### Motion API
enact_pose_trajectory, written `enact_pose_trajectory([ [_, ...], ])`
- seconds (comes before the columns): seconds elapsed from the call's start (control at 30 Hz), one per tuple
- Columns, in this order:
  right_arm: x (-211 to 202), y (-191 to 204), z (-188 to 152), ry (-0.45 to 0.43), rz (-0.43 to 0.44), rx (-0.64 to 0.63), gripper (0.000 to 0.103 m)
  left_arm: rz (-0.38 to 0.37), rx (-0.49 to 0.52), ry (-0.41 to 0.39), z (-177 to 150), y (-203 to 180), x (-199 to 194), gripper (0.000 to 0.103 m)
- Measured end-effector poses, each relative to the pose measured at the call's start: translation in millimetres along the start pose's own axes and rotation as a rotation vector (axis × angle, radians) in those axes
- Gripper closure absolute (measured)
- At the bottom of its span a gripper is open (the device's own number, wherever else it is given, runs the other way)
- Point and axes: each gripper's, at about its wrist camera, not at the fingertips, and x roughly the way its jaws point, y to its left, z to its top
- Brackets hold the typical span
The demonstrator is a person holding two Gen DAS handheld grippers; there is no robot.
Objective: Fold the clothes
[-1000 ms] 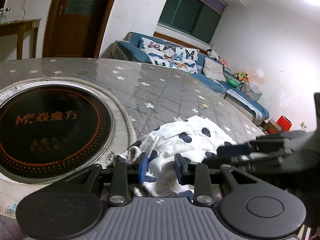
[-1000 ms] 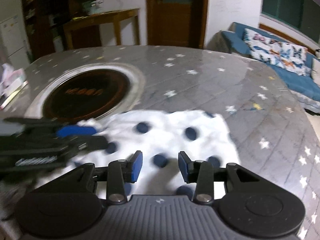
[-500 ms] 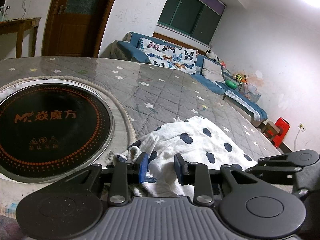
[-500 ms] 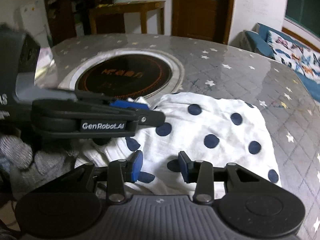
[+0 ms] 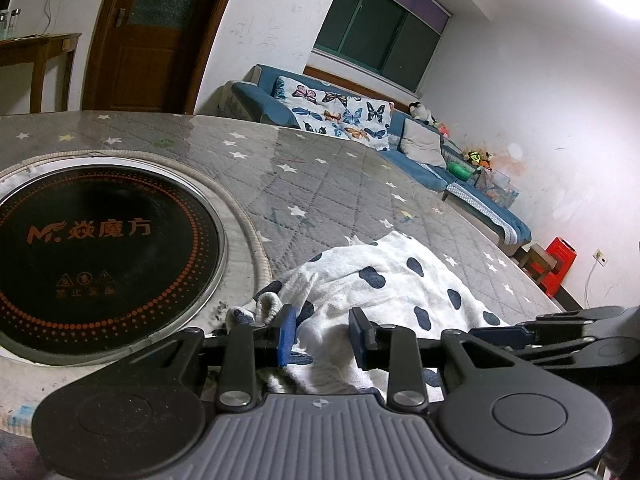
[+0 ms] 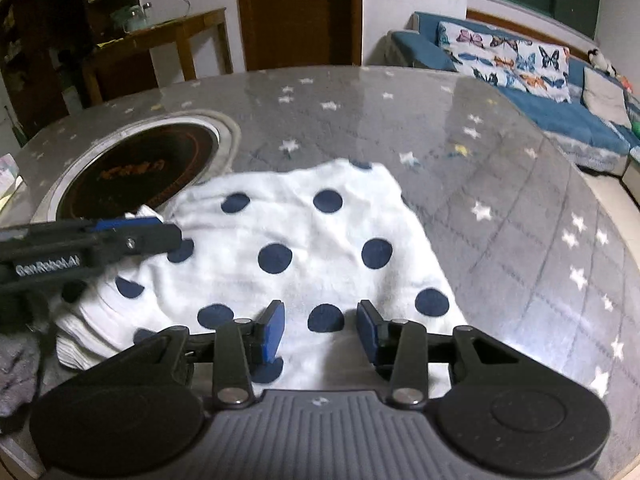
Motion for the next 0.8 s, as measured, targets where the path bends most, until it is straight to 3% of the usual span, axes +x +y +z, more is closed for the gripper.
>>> enact_pose_trajectory([
  [0.3,-6,8,11,-0.045,0.002,-0.033,0.055,0.007,0.007,0.000,-1,-3,0,0.071],
  [0.43,8,9,6,-0.016,0.011,-0.050,0.051,0.011,0.011,0.001,-1,-4,-1,0.071],
  [0.63,10,12,1,-0.035,0.025,-0.057,0.037,0.018,0.020,0.002,-1,-6,-1,0.069],
  [0.7,11,13,-1,-0.044,0.034,-0.058,0.023,0.019,0.024,0.002,-1,-8,-2,0.066],
  [0.8,14,18,-2,-0.049,0.045,-0.072,0.014,0.010,0.029,0.001,-2,-10,-3,0.058],
])
